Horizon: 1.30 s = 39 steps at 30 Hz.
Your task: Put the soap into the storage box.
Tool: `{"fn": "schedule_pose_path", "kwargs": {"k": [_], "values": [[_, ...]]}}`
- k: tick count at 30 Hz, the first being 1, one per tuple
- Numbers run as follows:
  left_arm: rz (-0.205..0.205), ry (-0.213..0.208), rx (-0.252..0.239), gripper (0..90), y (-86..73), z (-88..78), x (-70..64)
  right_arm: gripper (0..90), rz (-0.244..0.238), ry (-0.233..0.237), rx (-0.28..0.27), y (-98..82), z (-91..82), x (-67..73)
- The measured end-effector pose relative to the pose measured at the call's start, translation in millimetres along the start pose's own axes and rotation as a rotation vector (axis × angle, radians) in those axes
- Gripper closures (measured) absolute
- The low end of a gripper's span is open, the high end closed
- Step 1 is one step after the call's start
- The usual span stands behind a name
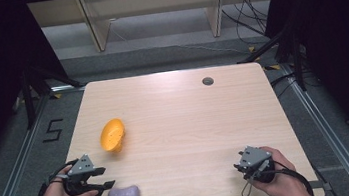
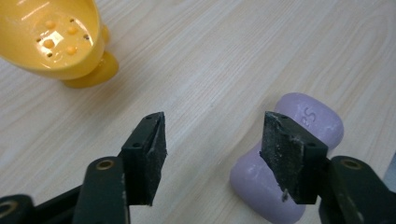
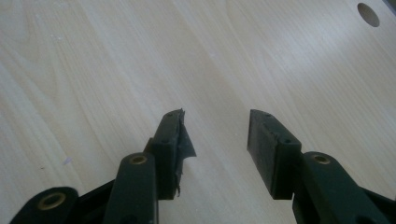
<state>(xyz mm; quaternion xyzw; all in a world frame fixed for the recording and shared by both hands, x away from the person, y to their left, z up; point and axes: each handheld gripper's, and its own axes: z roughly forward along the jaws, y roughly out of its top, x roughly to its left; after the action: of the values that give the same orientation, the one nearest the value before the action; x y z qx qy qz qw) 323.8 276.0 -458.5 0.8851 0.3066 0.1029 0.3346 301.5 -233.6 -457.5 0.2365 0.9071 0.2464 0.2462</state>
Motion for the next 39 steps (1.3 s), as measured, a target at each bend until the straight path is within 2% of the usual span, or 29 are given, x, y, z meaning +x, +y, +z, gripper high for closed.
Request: {"fn": "schedule_pose_path", "kwargs": {"k": [1, 3, 4, 6, 7, 9, 10, 11, 12, 14, 16, 17, 18, 19, 20, 21, 22, 23, 24, 25, 28, 29, 30, 33, 35, 39], "values": [[-0.011, 0.002, -0.009, 36.8, 1.4, 0.6, -1.2, 56.7, 0.02, 0.002, 0.013, 0.2, -0.7, 1.5], [0.007, -0.017, 0.01, 32.9, 4.6, -0.2, -3.9, 56.3, -0.001, 0.008, 0.009, 0.7, 0.3, 1.1], [0.044, -0.016, 0.031, 31.9, 7.1, -1.1, -3.8, 56.1, -0.005, 0.018, 0.019, 1.2, 0.2, 0.7], [0.032, -0.021, 0.027, 30.1, 9.3, -0.3, -7.0, 55.4, -0.003, 0.015, 0.02, 1.4, 0.5, 0.9], [0.065, -0.043, 0.042, 30.1, 13.4, 0.1, -9.4, 55.4, -0.003, 0.015, 0.02, 1.4, 0.5, 0.9], [0.107, -0.061, 0.066, 29.8, 18.6, 2.0, -14.3, 54.6, 0.009, 0.01, 0.03, 0.7, 0.6, 2.6], [0.149, -0.094, 0.077, 30.0, 23.2, 4.8, -20.2, 54.5, -0.01, 0.015, 0.026, 0.8, 1.5, 1.8], [0.149, -0.094, 0.077, 30.2, 23.2, 4.8, -20.2, 54.3, -0.014, 0.022, 0.031, 1.2, 2.1, 1.7], [0.211, -0.129, 0.128, 30.2, 28.5, 7.7, -23.6, 54.1, -0.013, 0.013, 0.032, 1.3, 2.2, 1.8], [0.216, -0.131, 0.138, 30.5, 30.1, 10.6, -27.1, 53.9, -0.012, 0.017, 0.031, 1.4, 2.4, 1.8], [0.264, -0.156, 0.19, 31.5, 35.6, 17.3, -33.4, 53.3, -0.015, 0.03, 0.036, 0.8, 2.6, 1.3], [0.264, -0.156, 0.19, 31.7, 35.6, 17.3, -33.4, 53.3, -0.015, 0.03, 0.036, 0.8, 2.6, 1.3], [0.278, -0.165, 0.217, 32.0, 39.7, 21.2, -38.0, 53.0, -0.007, 0.023, 0.03, 0.6, 2.5, 1.7], [0.339, -0.16, 0.269, 32.0, 43.9, 20.0, -35.8, 52.9, -0.012, 0.031, 0.035, 0.8, 2.7, 1.3], [0.36, -0.164, 0.297, 32.3, 46.8, 20.4, -36.1, 52.7, -0.005, 0.031, 0.031, 0.5, 2.8, 1.7], [0.364, -0.17, 0.311, 32.6, 48.7, 21.6, -37.6, 52.6, -0.001, 0.02, 0.037, 0.8, 2.1, 2.4], [0.388, -0.177, 0.33, 32.7, 50.8, 22.6, -38.3, 52.4, 0.023, 0.021, 0.044, 0.7, 1.8, 4.5], [0.409, -0.183, 0.351, 32.7, 52.9, 23.7, -39.0, 52.3, 0.024, 0.021, 0.044, 0.6, 2.0, 4.9], [0.409, -0.183, 0.351, 32.7, 52.9, 23.7, -39.0, 52.1, 0.025, 0.022, 0.048, 0.8, 1.7, 5.1], [0.424, -0.196, 0.39, 32.7, 54.8, 26.9, -42.2, 52.1, 0.024, 0.023, 0.049, 0.8, 1.7, 5.2], [0.454, -0.202, 0.448, 32.2, 57.1, 32.3, -45.0, 52.0, 0.025, 0.026, 0.047, 0.7, 2.0, 4.9], [0.454, -0.202, 0.448, 32.2, 57.1, 32.3, -45.0, 52.0, 0.025, 0.026, 0.047, 0.7, 2.0, 4.9], [0.466, -0.206, 0.483, 32.2, 58.2, 35.8, -44.9, 51.9, 0.011, 0.024, 0.043, 0.8, 2.6, 3.7], [0.484, -0.217, 0.53, 33.1, 58.2, 40.3, -44.1, 51.7, 0.006, 0.028, 0.043, 0.8, 3.1, 3.6], [0.488, -0.23, 0.55, 33.4, 58.1, 43.2, -42.8, 51.6, 0.011, 0.028, 0.043, 0.7, 3.3, 4.0], [0.49, -0.238, 0.566, 35.1, 57.8, 47.4, -40.3, 51.4, -0.025, 0.024, 0.038, 1.3, 3.6, 2.4]]}}
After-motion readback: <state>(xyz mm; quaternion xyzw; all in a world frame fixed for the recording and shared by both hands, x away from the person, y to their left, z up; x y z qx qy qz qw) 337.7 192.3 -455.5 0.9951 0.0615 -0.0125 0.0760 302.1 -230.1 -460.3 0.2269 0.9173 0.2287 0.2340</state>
